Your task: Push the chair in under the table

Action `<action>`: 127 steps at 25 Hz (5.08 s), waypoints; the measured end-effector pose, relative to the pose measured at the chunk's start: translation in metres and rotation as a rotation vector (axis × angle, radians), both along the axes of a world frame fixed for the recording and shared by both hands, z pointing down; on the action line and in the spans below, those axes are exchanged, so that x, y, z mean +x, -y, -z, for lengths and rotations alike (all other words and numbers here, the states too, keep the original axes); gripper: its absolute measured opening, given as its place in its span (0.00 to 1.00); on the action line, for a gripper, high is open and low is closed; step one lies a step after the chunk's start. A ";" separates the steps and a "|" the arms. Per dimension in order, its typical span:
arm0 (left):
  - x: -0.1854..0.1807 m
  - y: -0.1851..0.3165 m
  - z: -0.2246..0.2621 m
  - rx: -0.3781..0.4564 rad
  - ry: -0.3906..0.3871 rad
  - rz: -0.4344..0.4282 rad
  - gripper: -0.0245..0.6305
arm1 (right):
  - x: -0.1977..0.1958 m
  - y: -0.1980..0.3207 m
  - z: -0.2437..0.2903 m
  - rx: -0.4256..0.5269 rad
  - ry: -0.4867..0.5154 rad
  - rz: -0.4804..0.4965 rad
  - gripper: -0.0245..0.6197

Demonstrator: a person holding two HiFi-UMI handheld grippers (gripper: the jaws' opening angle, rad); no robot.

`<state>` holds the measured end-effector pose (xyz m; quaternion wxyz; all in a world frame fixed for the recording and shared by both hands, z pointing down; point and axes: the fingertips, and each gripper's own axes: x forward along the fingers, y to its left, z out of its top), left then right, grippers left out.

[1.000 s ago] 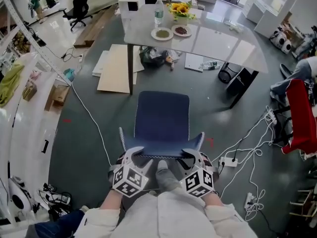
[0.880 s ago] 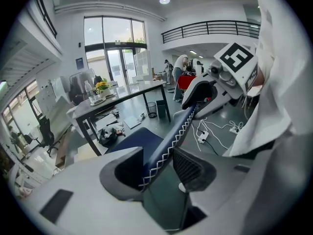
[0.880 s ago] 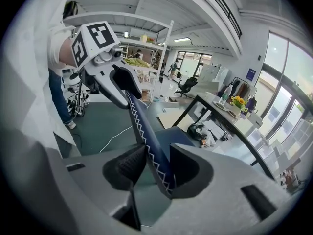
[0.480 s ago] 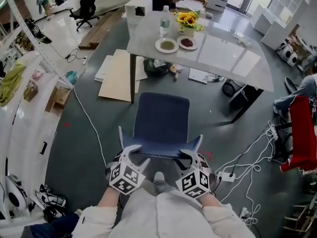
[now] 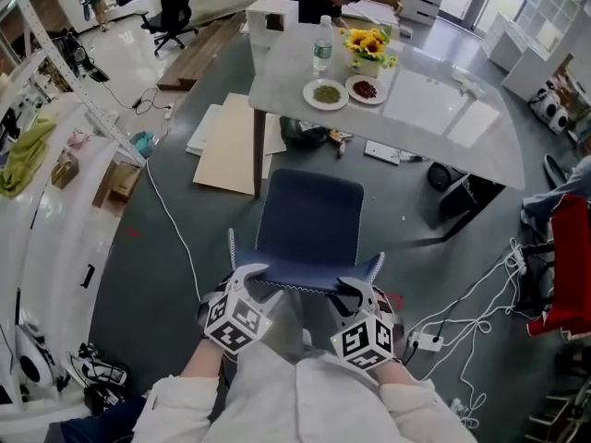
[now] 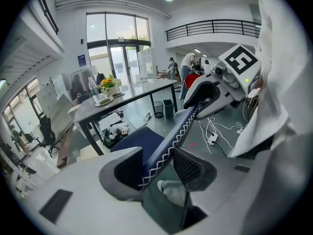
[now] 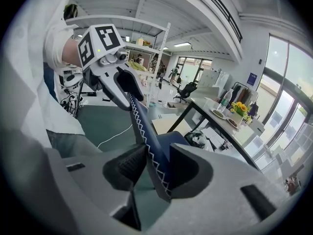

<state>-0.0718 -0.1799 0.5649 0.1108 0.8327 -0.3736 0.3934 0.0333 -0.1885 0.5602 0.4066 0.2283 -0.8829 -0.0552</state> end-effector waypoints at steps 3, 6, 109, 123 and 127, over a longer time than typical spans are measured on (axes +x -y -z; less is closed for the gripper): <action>-0.007 0.020 0.000 0.017 -0.003 -0.011 0.34 | -0.006 0.020 0.000 0.014 0.005 -0.011 0.25; -0.014 0.042 0.001 0.025 0.002 -0.023 0.34 | -0.014 0.040 0.002 0.021 0.011 -0.020 0.25; -0.060 0.314 0.103 0.168 -0.374 -0.152 0.40 | -0.111 0.292 0.111 0.004 0.423 -0.327 0.21; -0.034 0.296 0.215 0.194 -0.827 -0.116 0.33 | -0.101 0.276 0.208 0.081 0.700 -0.256 0.05; -0.026 0.285 0.214 0.181 -0.822 -0.091 0.11 | -0.095 0.277 0.209 0.063 0.687 -0.284 0.05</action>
